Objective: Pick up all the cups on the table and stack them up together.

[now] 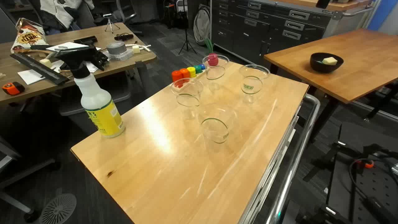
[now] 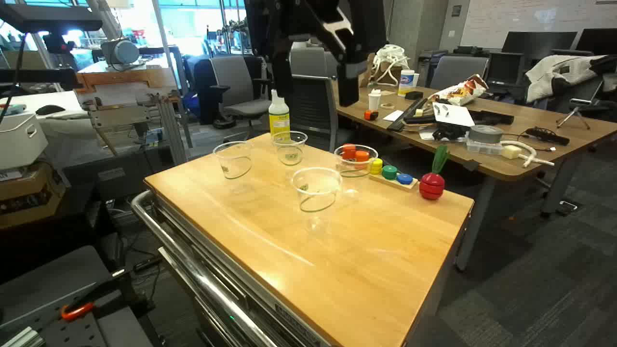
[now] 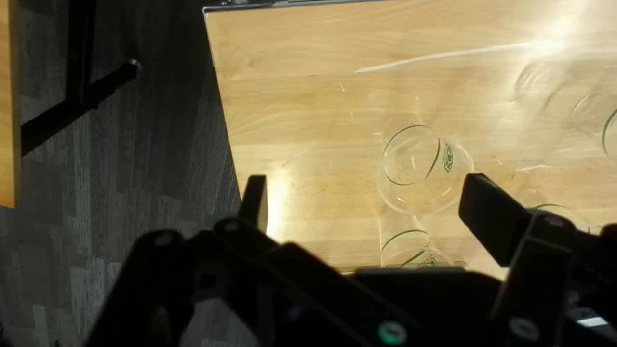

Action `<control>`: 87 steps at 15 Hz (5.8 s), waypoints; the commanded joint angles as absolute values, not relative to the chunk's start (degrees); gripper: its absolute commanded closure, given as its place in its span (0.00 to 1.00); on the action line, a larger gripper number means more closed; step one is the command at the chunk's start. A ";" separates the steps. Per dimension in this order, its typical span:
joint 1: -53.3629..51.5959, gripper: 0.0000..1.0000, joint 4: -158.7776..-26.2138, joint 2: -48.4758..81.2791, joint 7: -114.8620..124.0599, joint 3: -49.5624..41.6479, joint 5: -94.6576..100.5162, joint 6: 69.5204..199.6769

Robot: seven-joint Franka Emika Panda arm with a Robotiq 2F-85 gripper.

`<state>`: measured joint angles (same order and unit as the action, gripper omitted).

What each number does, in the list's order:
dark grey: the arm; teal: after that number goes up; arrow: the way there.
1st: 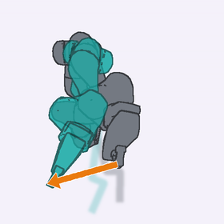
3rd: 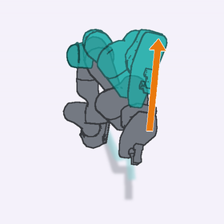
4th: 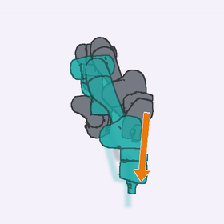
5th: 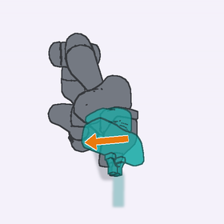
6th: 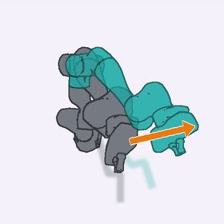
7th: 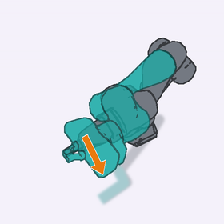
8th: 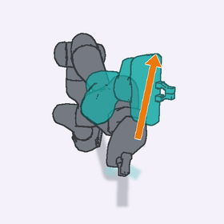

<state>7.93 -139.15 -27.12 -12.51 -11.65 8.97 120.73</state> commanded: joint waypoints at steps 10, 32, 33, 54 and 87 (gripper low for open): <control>8.20 0.00 -137.97 -27.36 -12.62 -11.38 8.80 120.60; 6.41 0.00 -127.28 5.27 -5.80 -6.87 4.32 125.78; 6.43 0.00 -126.47 5.97 -5.77 -6.82 3.81 126.21; 6.48 0.99 -117.44 11.57 -7.81 -5.10 2.01 117.95; 10.79 0.98 -82.96 27.59 -8.06 -3.57 -12.04 105.74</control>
<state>8.98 -82.91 27.91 -6.76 -4.50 -10.32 107.44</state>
